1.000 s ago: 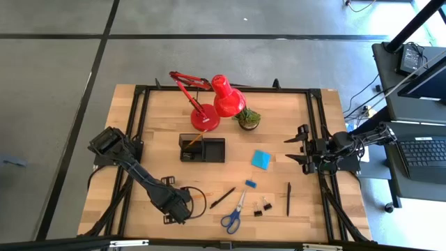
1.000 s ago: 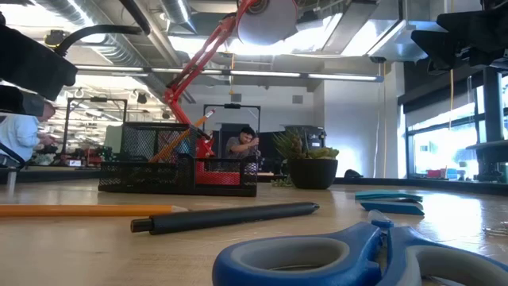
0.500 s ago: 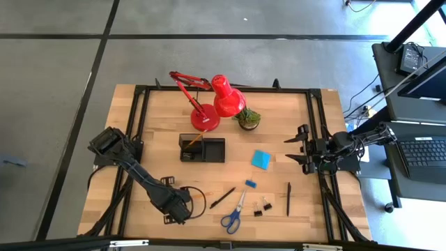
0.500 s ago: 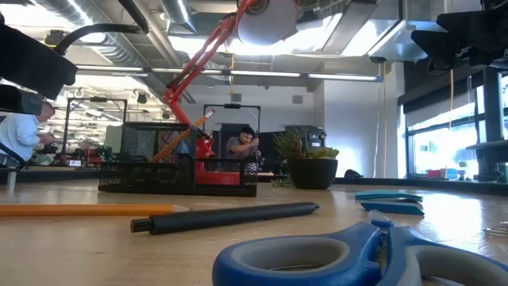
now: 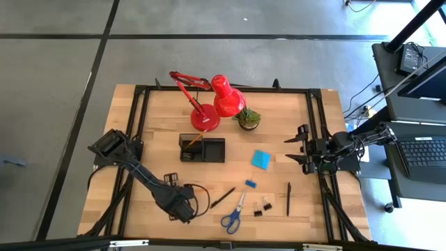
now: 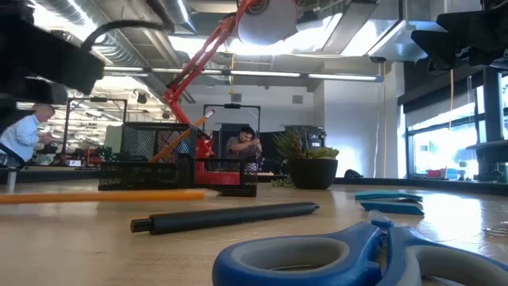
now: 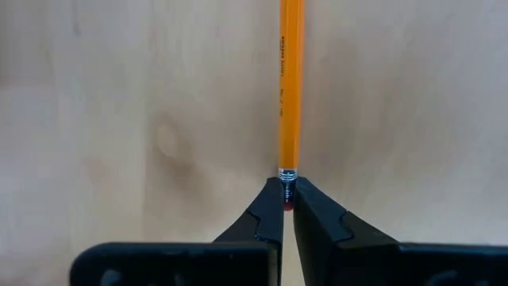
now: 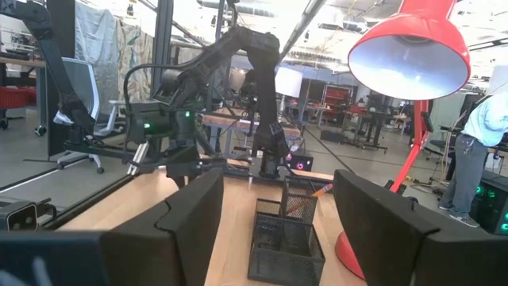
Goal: Pick and place office supplies into organizer
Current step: Put the orange pencil into the black desk organizer
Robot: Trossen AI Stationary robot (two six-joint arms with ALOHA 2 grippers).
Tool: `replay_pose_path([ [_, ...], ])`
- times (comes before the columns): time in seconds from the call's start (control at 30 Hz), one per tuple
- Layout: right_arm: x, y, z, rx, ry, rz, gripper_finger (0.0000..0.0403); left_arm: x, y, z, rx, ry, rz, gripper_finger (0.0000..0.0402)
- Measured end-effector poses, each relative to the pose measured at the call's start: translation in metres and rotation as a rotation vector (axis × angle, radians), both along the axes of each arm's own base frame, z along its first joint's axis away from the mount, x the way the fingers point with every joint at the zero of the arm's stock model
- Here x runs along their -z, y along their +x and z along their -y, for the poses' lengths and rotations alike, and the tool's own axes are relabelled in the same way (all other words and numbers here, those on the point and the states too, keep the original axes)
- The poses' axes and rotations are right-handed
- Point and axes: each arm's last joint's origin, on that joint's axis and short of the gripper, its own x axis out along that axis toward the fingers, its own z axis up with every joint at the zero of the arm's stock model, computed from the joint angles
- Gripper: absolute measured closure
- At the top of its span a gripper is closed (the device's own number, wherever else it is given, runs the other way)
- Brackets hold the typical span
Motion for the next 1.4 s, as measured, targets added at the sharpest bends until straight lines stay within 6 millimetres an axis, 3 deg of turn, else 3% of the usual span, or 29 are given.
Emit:
replay_pose_path([
  [0.37, 0.000, 0.000, 0.000, 0.000, 0.000, 0.000, 0.0161, -0.015, 0.006, 0.000, 0.015, 0.072, 0.046, 0.0391],
  [0.8, 0.000, 0.000, 0.000, 0.000, 0.000, 0.000, 0.0161, -0.039, 0.029, -0.022, 0.174, 0.320, 0.134, 0.0390],
  [1.13, 0.000, 0.000, 0.000, 0.001, -0.004, 0.000, 0.0161, -0.042, 0.035, -0.046, 0.528, 0.534, -0.024, 0.0390],
  [1.4, 0.001, 0.000, 0.000, 0.001, -0.008, -0.013, 0.0161, -0.049, 0.033, -0.065, 0.697, 0.729, -0.203, 0.0390],
])
